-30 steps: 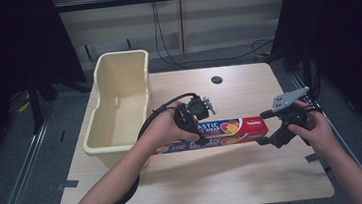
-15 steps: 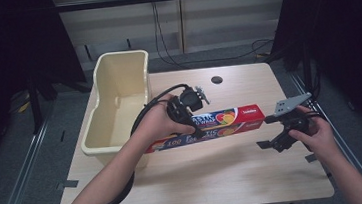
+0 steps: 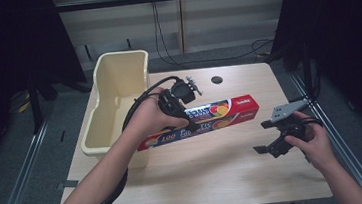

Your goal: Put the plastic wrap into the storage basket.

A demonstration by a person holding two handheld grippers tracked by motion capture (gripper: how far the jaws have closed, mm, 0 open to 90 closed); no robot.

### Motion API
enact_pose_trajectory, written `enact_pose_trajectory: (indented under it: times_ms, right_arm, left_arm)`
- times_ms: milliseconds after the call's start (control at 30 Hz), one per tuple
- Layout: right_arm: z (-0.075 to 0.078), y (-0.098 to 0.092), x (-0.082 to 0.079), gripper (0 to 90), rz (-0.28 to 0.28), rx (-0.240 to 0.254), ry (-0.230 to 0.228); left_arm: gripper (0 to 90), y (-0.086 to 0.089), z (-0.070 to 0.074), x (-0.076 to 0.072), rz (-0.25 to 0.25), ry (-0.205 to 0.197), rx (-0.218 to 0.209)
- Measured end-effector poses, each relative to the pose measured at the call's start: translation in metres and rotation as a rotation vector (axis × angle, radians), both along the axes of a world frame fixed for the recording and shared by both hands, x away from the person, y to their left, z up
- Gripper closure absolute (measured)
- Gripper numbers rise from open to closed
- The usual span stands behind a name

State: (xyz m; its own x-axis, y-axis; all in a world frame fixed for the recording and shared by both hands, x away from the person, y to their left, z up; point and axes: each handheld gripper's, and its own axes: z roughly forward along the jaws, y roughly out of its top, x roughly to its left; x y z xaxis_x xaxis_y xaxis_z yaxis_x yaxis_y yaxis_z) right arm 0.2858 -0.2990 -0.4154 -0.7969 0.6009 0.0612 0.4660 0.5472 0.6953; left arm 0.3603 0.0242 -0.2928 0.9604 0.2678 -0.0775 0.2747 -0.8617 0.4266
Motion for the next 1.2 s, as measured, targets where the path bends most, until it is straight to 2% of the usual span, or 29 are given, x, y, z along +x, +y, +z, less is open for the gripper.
enact_pose_trajectory:
  times_ms: [300, 433, 567, 700, 733, 800, 833, 867, 900, 933, 967, 1000, 1100, 1200]
  right_arm:
    - [-0.003, 0.003, -0.005, 2.8, -0.014, 0.03, 0.006]
    - [-0.006, 0.004, -0.006, 2.8, -0.029, 0.024, 0.009]
    - [-0.009, 0.007, -0.007, 2.9, -0.03, 0.01, 0.01]
    - [-0.008, 0.009, -0.008, 2.9, -0.029, 0.011, 0.009]
    - [-0.008, 0.009, -0.008, 2.8, -0.031, 0.011, 0.011]
    - [-0.008, 0.01, -0.008, 2.8, -0.024, 0.011, 0.005]
    - [-0.009, 0.01, -0.008, 2.8, -0.025, 0.01, 0.003]
    - [-0.009, 0.011, -0.008, 2.8, -0.025, 0.009, -0.003]
    - [-0.009, 0.012, -0.008, 2.8, -0.023, 0.006, -0.002]
    - [-0.009, 0.012, -0.008, 2.8, -0.023, 0.006, -0.002]
    - [-0.009, 0.012, -0.009, 2.8, -0.023, 0.004, -0.002]
    - [-0.009, 0.012, -0.009, 2.8, -0.021, 0.006, -0.001]
    - [-0.01, 0.012, -0.009, 2.7, -0.023, 0.01, 0.005]
    - [-0.011, 0.012, -0.009, 2.7, -0.024, 0.004, 0.007]
  left_arm:
    - [40.1, 0.015, 0.01, 0.007, 0.045, 0.016, 0.003]
    - [40.1, 0.022, 0.014, 0.008, 0.069, 0.011, 0.008]
    - [40.1, 0.029, 0.018, 0.012, 0.097, 0.02, -0.012]
    - [40.1, 0.037, 0.022, 0.015, 0.126, 0.022, -0.004]
    - [40.1, 0.039, 0.023, 0.017, 0.117, 0.016, 0.007]
    - [40.1, 0.043, 0.024, 0.017, 0.147, 0.017, 0.004]
    - [40.1, 0.046, 0.025, 0.019, 0.145, 0.019, 0.003]
    - [40.2, 0.048, 0.026, 0.019, 0.164, 0.008, 0.003]
    - [40.1, 0.05, 0.027, 0.02, 0.156, 0.008, 0.013]
    - [40.1, 0.051, 0.027, 0.02, 0.177, 0.014, 0.007]
    - [40.1, 0.054, 0.028, 0.022, 0.169, 0.011, 0.011]
    - [40.1, 0.056, 0.027, 0.022, 0.195, 0.013, 0.003]
    - [40.2, 0.062, 0.029, 0.025, 0.204, 0.006, 0.028]
    - [40.2, 0.067, 0.029, 0.025, 0.225, 0.007, 0.026]
